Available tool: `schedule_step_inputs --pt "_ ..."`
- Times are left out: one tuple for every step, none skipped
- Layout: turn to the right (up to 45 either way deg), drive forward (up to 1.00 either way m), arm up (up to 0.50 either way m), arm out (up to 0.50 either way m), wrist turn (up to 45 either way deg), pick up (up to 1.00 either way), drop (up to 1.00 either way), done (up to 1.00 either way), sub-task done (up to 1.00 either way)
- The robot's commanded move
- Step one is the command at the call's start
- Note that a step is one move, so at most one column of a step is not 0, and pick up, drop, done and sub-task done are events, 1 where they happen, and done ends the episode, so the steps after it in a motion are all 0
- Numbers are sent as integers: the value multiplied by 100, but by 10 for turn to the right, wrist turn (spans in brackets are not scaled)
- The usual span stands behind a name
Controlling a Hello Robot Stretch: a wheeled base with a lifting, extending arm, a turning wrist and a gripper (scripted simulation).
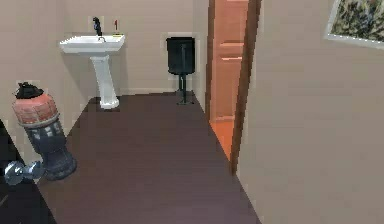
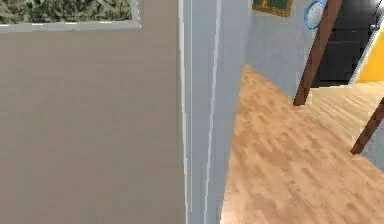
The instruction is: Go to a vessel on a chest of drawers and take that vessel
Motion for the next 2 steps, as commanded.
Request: schedule_step_inputs --pt "0 100 0 0 0 0 0 0 0" --pt "0 55 0 0 0 0 0 0 0"
